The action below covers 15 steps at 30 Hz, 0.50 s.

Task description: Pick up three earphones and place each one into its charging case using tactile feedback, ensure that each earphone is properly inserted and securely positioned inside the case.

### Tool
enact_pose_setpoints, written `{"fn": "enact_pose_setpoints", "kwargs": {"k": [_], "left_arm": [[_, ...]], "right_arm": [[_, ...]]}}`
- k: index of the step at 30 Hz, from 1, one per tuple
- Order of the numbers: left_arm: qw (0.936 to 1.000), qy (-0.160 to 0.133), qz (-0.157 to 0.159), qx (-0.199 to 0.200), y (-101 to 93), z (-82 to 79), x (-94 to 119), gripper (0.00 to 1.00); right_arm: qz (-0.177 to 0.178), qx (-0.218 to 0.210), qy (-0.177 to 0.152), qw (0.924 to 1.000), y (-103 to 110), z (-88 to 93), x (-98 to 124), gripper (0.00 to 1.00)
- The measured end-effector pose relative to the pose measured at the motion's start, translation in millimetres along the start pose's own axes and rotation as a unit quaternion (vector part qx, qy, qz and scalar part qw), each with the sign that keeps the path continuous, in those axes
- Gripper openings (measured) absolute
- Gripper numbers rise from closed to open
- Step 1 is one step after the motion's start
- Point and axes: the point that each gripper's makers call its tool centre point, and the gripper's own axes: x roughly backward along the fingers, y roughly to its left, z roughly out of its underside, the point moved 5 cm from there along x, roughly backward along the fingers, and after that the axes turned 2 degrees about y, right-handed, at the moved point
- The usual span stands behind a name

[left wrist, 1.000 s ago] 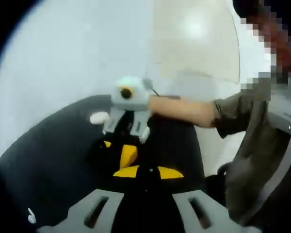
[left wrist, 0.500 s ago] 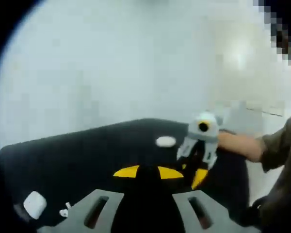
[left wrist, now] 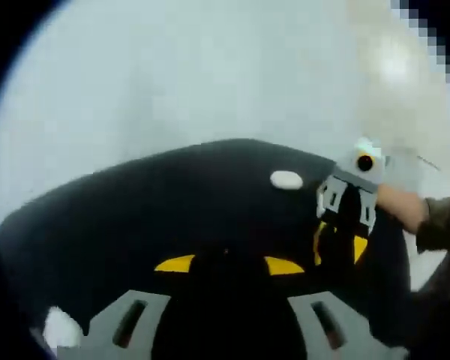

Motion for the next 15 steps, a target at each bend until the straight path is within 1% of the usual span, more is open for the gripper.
{"fn": "enact_pose_setpoints", "kwargs": {"k": [1, 2, 3, 4, 5, 6, 7, 8, 9, 10, 11, 12, 13, 15], "left_arm": [[0.9996, -0.025, -0.001, -0.012, 6.0, -12.0, 5.8, 0.24], [0.9994, -0.032, 0.008, -0.014, 10.4, -20.0, 10.3, 0.20], [0.9981, -0.045, 0.024, -0.034, 12.6, -28.9, 14.8, 0.18], [0.9973, -0.046, 0.033, -0.046, 14.8, -34.7, 16.9, 0.17], [0.9962, -0.039, 0.041, -0.066, 17.1, -38.8, 17.7, 0.17], [0.9930, -0.038, 0.048, -0.101, 17.1, -43.2, 16.3, 0.17], [0.9926, -0.011, 0.056, -0.107, 17.0, -42.5, 11.9, 0.17], [0.9909, 0.002, 0.063, -0.119, 16.4, -42.9, 6.7, 0.17], [0.9877, 0.011, 0.075, -0.137, 13.0, -42.9, 0.5, 0.16], [0.9849, 0.029, 0.092, -0.144, 8.6, -40.4, -5.4, 0.15], [0.9813, 0.036, 0.107, -0.156, 4.9, -39.1, -9.8, 0.14], [0.9719, 0.039, 0.140, -0.185, -3.8, -37.2, -15.3, 0.14], [0.9650, 0.057, 0.171, -0.190, -11.3, -32.3, -19.4, 0.14], [0.9539, 0.085, 0.201, -0.206, -16.5, -27.8, -29.0, 0.11]], "right_arm": [[-0.001, -0.001, 0.000, 1.0000, -0.1, 0.0, -0.1, 0.19], [-0.002, -0.001, 0.000, 1.0000, -0.2, 0.0, -0.2, 0.19], [-0.003, -0.001, 0.000, 1.0000, -0.4, 0.0, -0.3, 0.19], [-0.003, -0.002, 0.001, 1.0000, -0.3, 0.0, -0.3, 0.19], [-0.003, -0.002, 0.000, 1.0000, -0.2, 0.0, -0.3, 0.19], [-0.003, -0.002, 0.001, 1.0000, 0.0, 0.0, -0.3, 0.19], [-0.003, -0.001, 0.000, 1.0000, 0.1, 0.0, -0.3, 0.19], [-0.003, -0.002, 0.001, 1.0000, 0.3, 0.0, -0.4, 0.19], [-0.004, -0.002, 0.001, 1.0000, 0.4, 0.0, -0.4, 0.19], [-0.004, -0.002, 0.000, 1.0000, 0.4, 0.0, -0.5, 0.19], [-0.005, -0.003, 0.000, 1.0000, 0.3, 0.0, -0.5, 0.19], [-0.005, -0.003, 0.000, 1.0000, 0.5, 0.0, -0.5, 0.19], [-0.005, -0.002, 0.000, 1.0000, 0.5, 0.0, -0.6, 0.19], [-0.004, -0.003, 0.000, 1.0000, 0.9, 0.1, -0.6, 0.19]]}}
